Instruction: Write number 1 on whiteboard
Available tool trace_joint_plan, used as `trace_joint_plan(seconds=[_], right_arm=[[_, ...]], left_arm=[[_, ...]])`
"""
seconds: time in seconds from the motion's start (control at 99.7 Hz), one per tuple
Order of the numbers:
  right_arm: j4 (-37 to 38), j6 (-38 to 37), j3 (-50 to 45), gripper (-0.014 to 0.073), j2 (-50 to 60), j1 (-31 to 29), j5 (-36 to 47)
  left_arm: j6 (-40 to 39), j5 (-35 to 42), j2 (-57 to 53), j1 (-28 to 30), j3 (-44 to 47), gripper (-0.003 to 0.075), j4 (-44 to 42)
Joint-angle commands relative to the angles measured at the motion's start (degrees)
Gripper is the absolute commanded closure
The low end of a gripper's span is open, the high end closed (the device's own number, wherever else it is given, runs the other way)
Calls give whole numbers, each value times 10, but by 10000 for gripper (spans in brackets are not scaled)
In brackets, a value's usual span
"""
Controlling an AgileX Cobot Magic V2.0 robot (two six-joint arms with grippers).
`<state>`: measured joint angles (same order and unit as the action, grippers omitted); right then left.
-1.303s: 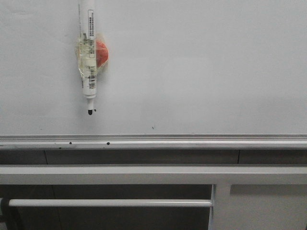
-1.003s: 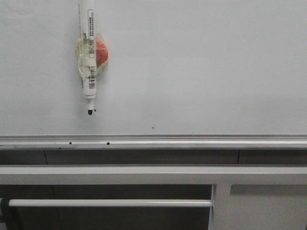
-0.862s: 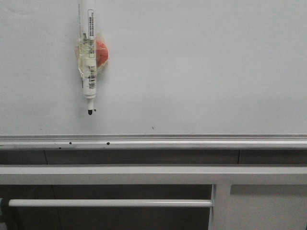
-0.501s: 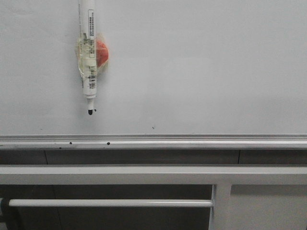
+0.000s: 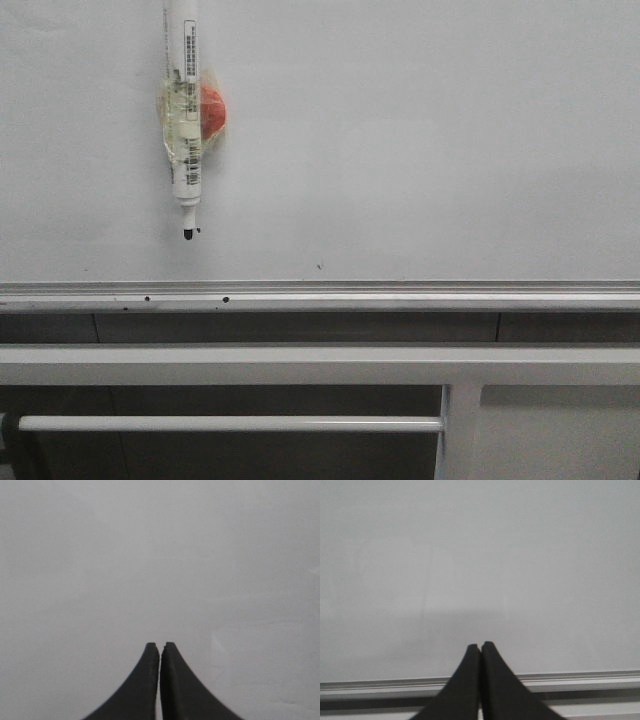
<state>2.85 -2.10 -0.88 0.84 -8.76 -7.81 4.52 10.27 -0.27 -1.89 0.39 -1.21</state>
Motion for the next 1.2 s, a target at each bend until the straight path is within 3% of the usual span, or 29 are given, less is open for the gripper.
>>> trace_joint_plan(seconds=[0.0, 0.13, 0.321, 0.521, 0.692, 0.762, 0.963, 1.073, 1.193], right_arm=[[8, 1, -14, 657, 6, 2, 53], [8, 1, -14, 657, 6, 2, 58], [1, 1, -13, 657, 6, 2, 161], [-161, -2, -13, 657, 6, 2, 192], [-173, -47, -10, 657, 6, 2, 187], [-173, -47, 9, 657, 6, 2, 149], [-173, -45, 160, 655, -20, 3, -117], [-172, -45, 235, 657, -39, 3, -220], [-167, -45, 246, 657, -43, 3, -226]], left_arm=[[-2, 51, -13, 0, 3, 741, 1], [-7, 62, -13, 0, 3, 741, 2], [-15, 63, -13, 0, 1, 741, 12], [-112, 122, -2, 0, -24, 741, 73], [-111, 17, 33, 0, -106, 741, 53], [-111, -58, 58, 0, -153, 741, 33], [-110, -236, 131, 0, -257, 741, 26], [-110, -211, 155, 0, -260, 741, 26], [-110, -177, 177, 0, -260, 740, 26]])
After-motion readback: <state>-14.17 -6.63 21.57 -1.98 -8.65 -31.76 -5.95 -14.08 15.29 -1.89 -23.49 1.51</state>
